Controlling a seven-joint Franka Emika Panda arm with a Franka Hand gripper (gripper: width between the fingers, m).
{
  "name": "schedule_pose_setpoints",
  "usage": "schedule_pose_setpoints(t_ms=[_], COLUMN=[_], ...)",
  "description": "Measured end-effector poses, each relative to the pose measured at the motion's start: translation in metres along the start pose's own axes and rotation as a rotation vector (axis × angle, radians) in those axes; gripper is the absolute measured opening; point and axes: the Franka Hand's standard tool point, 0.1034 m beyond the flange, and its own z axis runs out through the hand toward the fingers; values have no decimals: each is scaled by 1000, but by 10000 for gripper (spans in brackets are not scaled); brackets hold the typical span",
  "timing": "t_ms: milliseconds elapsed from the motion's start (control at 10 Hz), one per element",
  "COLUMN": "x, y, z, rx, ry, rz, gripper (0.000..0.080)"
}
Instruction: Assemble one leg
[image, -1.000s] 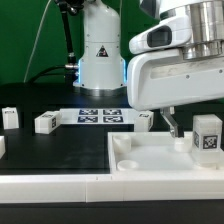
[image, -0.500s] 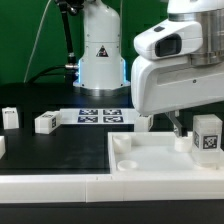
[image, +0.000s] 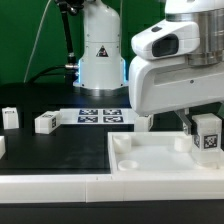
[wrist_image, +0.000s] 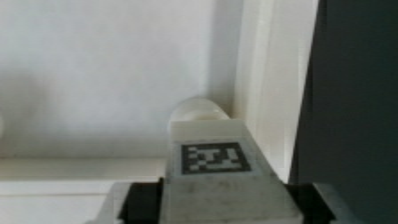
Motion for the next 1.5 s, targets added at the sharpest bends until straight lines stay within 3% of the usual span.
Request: schedule_pose_setpoints(t_ms=[200,600,1100,1500], x=[-1,-4,-6,-5], y=[0,-8,-19,-21], z=[1,5,8,9], rx=[-1,8,59,76], ry=[30,50,39,26], rz=[129,684,1318,1432], gripper=[297,297,296,307])
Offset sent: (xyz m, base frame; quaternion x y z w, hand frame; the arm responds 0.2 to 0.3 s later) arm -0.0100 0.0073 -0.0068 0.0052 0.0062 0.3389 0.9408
